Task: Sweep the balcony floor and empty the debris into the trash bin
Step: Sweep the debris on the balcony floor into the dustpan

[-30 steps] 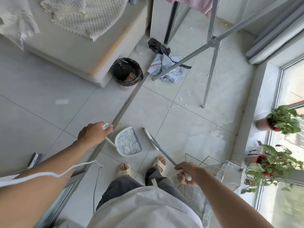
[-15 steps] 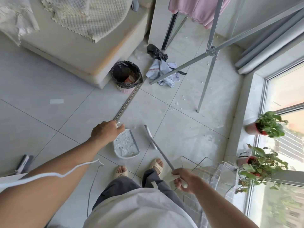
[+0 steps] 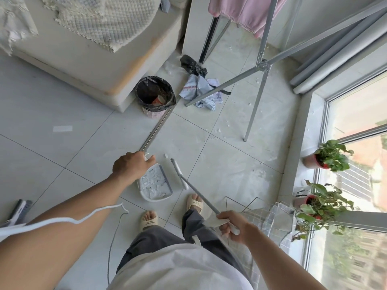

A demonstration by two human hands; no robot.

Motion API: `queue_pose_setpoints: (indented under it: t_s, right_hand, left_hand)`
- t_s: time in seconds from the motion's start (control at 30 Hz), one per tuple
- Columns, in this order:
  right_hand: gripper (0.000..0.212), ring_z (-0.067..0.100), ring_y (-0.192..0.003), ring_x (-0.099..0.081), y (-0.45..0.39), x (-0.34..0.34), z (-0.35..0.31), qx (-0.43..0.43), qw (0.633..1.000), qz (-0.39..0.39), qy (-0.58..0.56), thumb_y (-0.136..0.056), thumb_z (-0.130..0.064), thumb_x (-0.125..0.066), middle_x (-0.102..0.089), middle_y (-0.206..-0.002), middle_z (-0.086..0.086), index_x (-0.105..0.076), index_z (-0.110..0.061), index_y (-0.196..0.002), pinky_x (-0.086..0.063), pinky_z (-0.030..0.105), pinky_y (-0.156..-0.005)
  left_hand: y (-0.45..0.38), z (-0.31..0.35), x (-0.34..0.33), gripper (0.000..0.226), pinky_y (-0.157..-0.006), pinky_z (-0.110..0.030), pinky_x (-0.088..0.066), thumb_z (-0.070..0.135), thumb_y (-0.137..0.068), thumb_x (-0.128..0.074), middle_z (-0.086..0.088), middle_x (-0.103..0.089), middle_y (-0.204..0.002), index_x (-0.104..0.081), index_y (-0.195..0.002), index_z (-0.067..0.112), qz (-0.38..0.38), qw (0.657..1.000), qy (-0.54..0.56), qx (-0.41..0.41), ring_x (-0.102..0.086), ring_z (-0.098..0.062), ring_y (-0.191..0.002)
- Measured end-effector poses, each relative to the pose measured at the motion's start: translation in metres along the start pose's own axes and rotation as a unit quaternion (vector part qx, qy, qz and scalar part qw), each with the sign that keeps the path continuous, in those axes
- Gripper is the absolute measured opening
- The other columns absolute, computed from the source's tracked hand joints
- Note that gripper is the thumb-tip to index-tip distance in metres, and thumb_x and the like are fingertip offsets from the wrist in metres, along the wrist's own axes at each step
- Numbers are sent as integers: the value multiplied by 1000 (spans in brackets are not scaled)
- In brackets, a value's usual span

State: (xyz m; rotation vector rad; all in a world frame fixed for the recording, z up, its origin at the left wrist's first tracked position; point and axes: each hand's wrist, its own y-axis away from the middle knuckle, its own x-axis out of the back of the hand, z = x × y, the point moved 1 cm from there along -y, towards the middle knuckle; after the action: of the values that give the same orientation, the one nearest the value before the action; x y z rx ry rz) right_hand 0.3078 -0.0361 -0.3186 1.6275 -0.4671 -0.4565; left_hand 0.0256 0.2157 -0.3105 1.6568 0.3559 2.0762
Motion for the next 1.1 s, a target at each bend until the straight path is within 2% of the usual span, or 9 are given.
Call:
queue_pose_setpoints:
  t_s: [0.17, 0.27, 0.43, 0.57, 0.73, 0.83, 0.9, 1.03, 1.1]
  right_hand:
    - [11, 13, -34, -41, -12, -3, -52, 57, 997, 27, 36, -91, 0, -54, -49, -55, 10, -53, 7, -100, -34, 17, -31]
    - [13, 16, -41, -44, -23, -6, -90, 86, 987, 66, 116, -89, 0, -59, -56, -71, 16, -61, 7, -99, -37, 20, -34]
    - [9, 15, -43, -45, -42, -12, -163, 124, 977, 60, 164, -88, 1, -61, -55, -71, 16, -62, 7, -96, -37, 18, -34]
    - [18, 16, -45, -43, -64, -24, -218, 133, 973, 56, 182, -88, -12, -67, -53, -72, 14, -59, 1, -96, -37, 18, -37]
    - [15, 19, -55, -48, -83, -50, -252, 131, 952, 86, 261, -95, -14, -60, -55, -82, 14, -58, -2, -103, -41, 16, -34]
    - [14, 21, -64, -52, -89, -62, -252, 117, 937, 93, 316, -95, -7, -55, -56, -87, 14, -57, -3, -109, -44, 17, -35]
    - [19, 20, -60, -53, -89, -59, -243, 100, 919, 98, 369, -96, -5, -50, -56, -86, 15, -55, -1, -113, -44, 20, -39]
    - [21, 19, -52, -51, -66, -46, -231, 58, 880, 72, 467, -95, -6, -45, -55, -86, 17, -51, 3, -113, -40, 21, -41]
    - [16, 18, -47, -48, -51, -40, -234, 41, 871, 47, 487, -94, -4, -46, -52, -76, 15, -52, 4, -105, -37, 20, -40]
  left_hand:
    - [1, 3, 3, 52, -71, -33, -44, 65, -88, -35, -14, -68, -99, -62, -96, 22, 35, 999, -31, 26, -63, -37, -91]
    - [3, 6, 5, 50, -68, -32, -42, 66, -85, -35, -12, -68, -92, -55, -82, 21, 28, 998, -38, 49, -60, -34, -82]
    - [12, 11, 9, 46, -69, -33, -42, 64, -84, -36, -10, -67, -90, -53, -81, 21, 21, 993, -64, 100, -55, -31, -77]
    - [34, 4, 15, 45, -62, -33, -38, 60, -86, -39, -16, -68, -82, -59, -83, 20, 81, 981, -107, 139, -57, -33, -73]
    - [55, -3, 12, 49, -58, -35, -40, 59, -78, -24, -10, -43, -51, -43, -64, 17, 123, 973, -110, 160, -55, -37, -57]
    - [52, -4, 2, 44, -57, -34, -36, 59, -79, -25, -15, -58, -62, -41, -67, 20, 102, 972, -100, 184, -59, -38, -67]
    - [47, -7, -4, 44, -60, -34, -37, 59, -83, -28, -17, -62, -73, -46, -74, 20, 81, 972, -84, 206, -59, -38, -75]
    - [38, -19, 1, 45, -68, -36, -42, 61, -87, -29, -13, -56, -78, -48, -81, 19, 33, 972, -30, 232, -51, -35, -79]
    - [37, -25, 4, 43, -72, -37, -45, 59, -86, -32, -9, -52, -78, -47, -80, 19, 13, 971, 5, 237, -50, -35, -81]
